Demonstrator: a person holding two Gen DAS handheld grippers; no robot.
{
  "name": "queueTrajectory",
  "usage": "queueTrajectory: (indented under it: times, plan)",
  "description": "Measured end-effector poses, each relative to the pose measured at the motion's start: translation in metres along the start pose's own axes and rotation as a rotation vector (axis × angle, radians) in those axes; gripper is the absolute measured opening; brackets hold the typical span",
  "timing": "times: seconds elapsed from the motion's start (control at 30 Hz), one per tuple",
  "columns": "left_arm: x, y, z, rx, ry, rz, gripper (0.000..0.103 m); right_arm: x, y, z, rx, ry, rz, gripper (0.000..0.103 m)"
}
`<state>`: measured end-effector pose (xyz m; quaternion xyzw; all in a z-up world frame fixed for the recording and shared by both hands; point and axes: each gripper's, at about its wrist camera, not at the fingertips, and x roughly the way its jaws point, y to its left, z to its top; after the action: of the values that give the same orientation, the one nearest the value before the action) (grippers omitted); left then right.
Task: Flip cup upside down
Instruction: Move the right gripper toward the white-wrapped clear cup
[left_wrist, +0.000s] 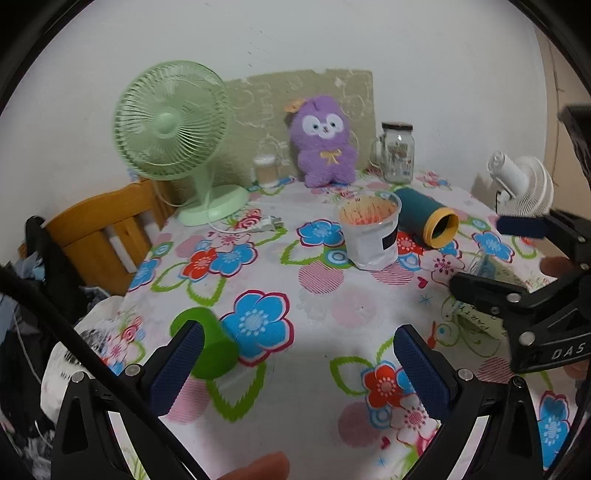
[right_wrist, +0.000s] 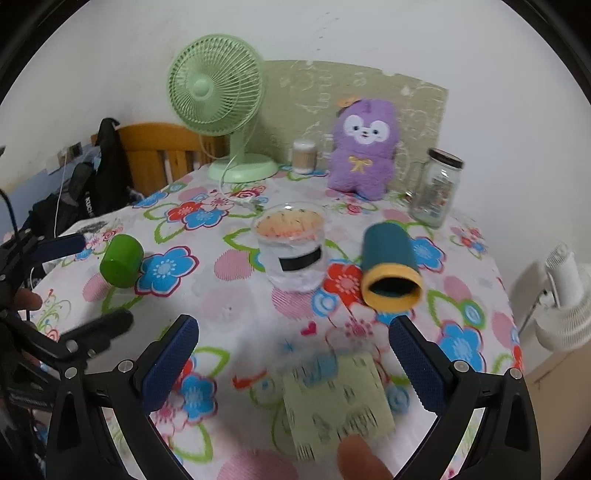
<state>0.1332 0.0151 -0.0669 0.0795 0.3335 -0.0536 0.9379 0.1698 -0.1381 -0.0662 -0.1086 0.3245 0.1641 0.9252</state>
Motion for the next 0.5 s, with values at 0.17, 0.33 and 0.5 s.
queueTrajectory:
  times: [0.17, 0.33, 0.5]
  plan:
    - [0.025, 0.008, 0.011, 0.006, 0.025, -0.032, 0.103, 0.028, 0.008, 0.016, -0.047, -0.007, -0.037, 0.103]
    - [0.051, 0.022, 0.017, -0.009, 0.069, -0.106, 0.103, 0.051, 0.012, 0.027, -0.081, 0.005, -0.034, 0.103]
    - [0.07, 0.026, 0.024, 0.073, 0.057, -0.087, 0.103, 0.068, 0.004, 0.038, -0.026, 0.033, 0.026, 0.103]
